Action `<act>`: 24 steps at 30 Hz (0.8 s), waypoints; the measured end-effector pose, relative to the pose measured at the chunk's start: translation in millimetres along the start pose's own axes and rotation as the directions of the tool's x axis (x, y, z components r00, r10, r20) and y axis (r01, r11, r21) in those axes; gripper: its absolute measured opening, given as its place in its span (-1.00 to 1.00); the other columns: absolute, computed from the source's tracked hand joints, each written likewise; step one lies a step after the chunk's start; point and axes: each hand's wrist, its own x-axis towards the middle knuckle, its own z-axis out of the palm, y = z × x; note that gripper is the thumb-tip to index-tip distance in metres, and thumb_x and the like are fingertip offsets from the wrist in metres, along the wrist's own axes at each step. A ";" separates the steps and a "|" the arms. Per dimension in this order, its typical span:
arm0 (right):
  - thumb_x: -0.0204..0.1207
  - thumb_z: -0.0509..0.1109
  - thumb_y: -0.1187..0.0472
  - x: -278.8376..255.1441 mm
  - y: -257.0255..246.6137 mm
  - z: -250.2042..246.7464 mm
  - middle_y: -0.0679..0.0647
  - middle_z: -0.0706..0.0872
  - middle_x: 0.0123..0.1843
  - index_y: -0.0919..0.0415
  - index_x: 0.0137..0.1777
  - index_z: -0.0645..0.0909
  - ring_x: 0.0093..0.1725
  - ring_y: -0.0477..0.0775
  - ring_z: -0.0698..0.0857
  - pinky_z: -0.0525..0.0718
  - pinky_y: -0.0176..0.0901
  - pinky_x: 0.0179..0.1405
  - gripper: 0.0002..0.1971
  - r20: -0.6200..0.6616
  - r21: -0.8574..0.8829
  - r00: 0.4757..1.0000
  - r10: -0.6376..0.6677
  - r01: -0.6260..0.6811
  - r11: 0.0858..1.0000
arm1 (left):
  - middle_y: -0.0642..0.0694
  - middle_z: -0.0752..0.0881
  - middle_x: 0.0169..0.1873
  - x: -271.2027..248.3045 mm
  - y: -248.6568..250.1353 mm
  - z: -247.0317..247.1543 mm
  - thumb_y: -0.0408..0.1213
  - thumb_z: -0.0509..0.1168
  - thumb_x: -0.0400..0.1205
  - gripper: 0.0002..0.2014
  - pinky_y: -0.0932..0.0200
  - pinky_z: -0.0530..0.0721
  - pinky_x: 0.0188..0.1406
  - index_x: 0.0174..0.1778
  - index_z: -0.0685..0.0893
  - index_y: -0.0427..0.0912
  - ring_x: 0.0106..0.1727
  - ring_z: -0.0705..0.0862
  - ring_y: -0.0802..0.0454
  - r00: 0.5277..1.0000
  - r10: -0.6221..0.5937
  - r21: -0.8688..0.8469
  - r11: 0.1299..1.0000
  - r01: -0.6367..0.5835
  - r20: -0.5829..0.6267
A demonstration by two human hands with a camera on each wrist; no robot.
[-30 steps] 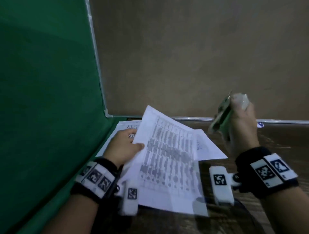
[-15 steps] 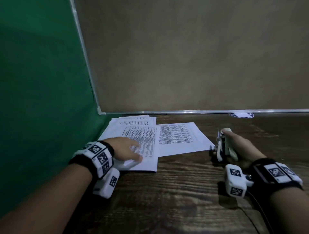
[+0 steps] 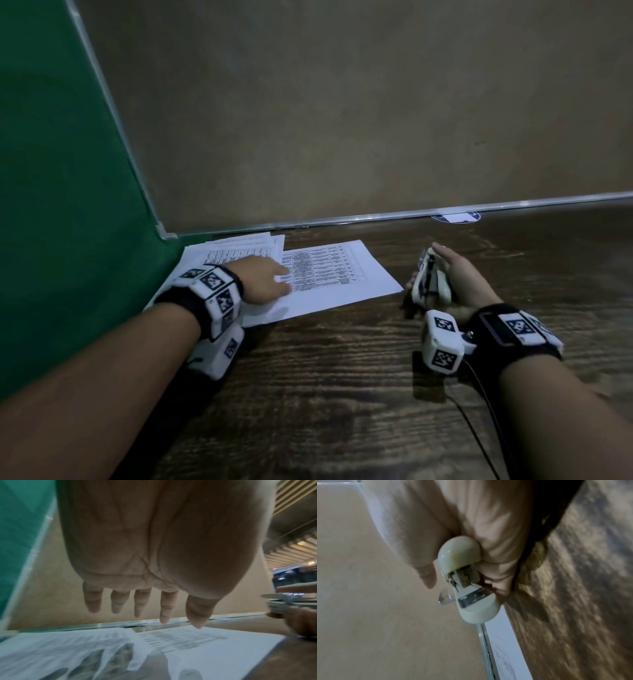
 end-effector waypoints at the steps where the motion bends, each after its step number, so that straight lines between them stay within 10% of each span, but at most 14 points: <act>1: 0.66 0.39 -0.14 1.1 -1.4 -1.1 0.19 0.61 -0.26 0.24 0.05 0.57 -0.30 0.20 0.67 0.78 -0.04 -0.34 -0.61 -0.005 0.008 1.000 -0.012 0.012 1.000 | -0.05 0.34 0.76 3.6 17.9 -0.1 0.17 0.12 0.82 -0.40 0.03 0.27 0.70 0.77 0.33 0.03 0.75 0.32 -0.09 0.999 0.051 0.005 0.999 -0.051 -0.012; 6: 0.48 0.52 -0.15 2.4 -8.8 -13.2 0.15 0.65 -0.27 0.21 0.17 0.57 -0.32 0.18 0.71 0.75 -0.04 -0.22 -0.52 -0.053 0.031 0.992 -0.111 0.113 0.993 | -0.23 0.49 0.63 9.7 101.1 17.9 0.29 0.08 0.78 -0.29 -0.02 0.46 0.46 0.74 0.30 -0.10 0.59 0.50 -0.24 0.980 0.166 0.058 0.983 -0.173 0.107; 13: 0.27 0.69 -0.15 2.7 -34.6 -36.8 0.25 0.67 -0.22 0.31 0.23 0.63 -0.34 0.23 0.73 0.76 0.13 -0.24 -0.31 -0.064 -0.099 0.969 -0.237 0.230 0.968 | -0.14 0.05 0.82 -44.3 108.2 30.1 0.44 0.03 0.70 -0.09 -0.14 0.28 0.71 0.84 -0.14 0.06 0.77 0.23 -0.23 0.954 0.237 0.035 0.968 -0.247 0.181; 19: 0.52 0.56 -0.14 -4.7 -32.5 -44.6 0.18 0.59 -0.35 0.25 -0.10 0.59 -0.38 0.21 0.66 0.74 0.01 -0.29 -0.58 -0.018 -0.176 0.989 -0.150 0.144 0.974 | 0.02 0.43 0.55 -105.5 87.6 52.1 0.34 0.07 0.75 -0.43 -0.14 0.46 0.58 0.61 0.46 0.15 0.53 0.52 -0.03 0.888 0.444 -0.166 0.891 -0.422 0.122; 24: 0.37 0.64 -0.19 -5.7 -33.4 -47.6 0.22 0.65 -0.27 0.27 0.12 0.59 -0.34 0.22 0.73 0.77 0.02 -0.22 -0.42 -0.036 -0.198 0.988 -0.153 0.142 0.970 | 0.08 0.84 0.05 -131.3 70.6 43.4 0.13 0.31 0.72 -0.59 0.25 0.71 0.09 0.46 0.66 0.12 -0.03 0.76 0.30 0.901 0.429 -0.594 0.708 -0.382 -0.068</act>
